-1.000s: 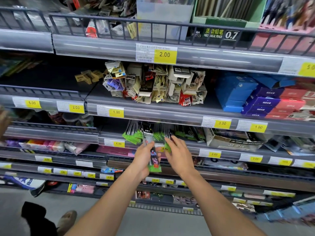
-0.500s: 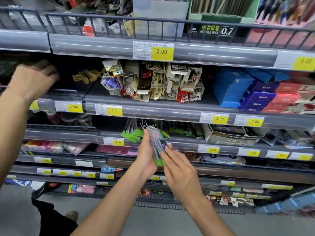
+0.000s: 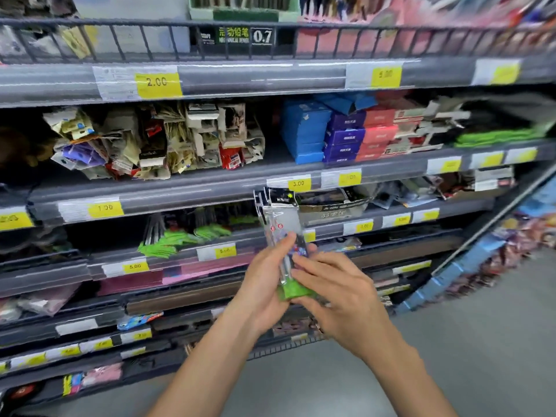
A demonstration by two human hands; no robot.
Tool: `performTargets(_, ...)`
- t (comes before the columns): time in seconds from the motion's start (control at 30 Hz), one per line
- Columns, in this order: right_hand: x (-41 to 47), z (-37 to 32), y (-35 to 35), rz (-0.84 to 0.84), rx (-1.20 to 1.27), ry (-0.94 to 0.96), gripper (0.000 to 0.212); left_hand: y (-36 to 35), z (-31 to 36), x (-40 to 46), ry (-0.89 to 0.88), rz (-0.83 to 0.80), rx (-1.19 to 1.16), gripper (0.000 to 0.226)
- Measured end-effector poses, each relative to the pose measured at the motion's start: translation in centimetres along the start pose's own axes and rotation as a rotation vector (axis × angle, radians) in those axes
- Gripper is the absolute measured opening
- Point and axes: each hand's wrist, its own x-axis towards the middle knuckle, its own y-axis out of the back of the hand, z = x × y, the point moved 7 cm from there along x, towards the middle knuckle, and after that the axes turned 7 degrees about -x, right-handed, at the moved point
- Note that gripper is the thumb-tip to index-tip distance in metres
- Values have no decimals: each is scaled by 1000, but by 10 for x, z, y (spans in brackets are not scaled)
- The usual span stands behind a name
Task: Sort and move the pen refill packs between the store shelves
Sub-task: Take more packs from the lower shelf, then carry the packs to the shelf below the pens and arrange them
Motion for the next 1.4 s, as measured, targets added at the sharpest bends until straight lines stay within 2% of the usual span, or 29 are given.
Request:
performTargets(0.13,-25,39,72,10,17,-138,39,-66,-49,8,91,-171,37,50)
performTargets(0.23,-50,84,131,86,227,-421,28,-118,-86,21,91,-236,102,43)
performTargets(0.3,-69,121,167,194,365,-661,14,-157,-111,31,62,-258,165,49)
performTargets(0.37,-90,158,193,278,468,-894,13,-192,-137,42,27,-246,221,57)
performTargets(0.43,-107,188,211,274,549,-1034,15,-224,-163,55,-1,-242,269,44)
performTargets(0.47,-113,201,220,255,566,-1062,13,-239,-175,61,-16,-242,288,36)
performTargets(0.63,-127,270,265,213,500,-1099,10,-294,-213,98,-85,-185,365,24)
performTargets(0.73,-126,314,272,173,534,-1139,14,-315,-228,132,-92,-109,397,47)
performTargets(0.87,-120,373,274,120,572,-1210,9,-337,-236,191,-152,-51,368,49)
performTargets(1.03,-107,436,274,105,725,-1264,19,-370,-242,248,-172,-93,242,54)
performTargets(1.2,-94,485,265,-3,835,-1260,17,-389,-242,279,-206,-4,208,76)
performTargets(1.3,-82,509,256,-61,935,-1223,18,-396,-233,295,-238,38,170,77)
performTargets(1.4,-70,542,249,-48,1050,-1286,11,-410,-229,303,-251,47,145,70)
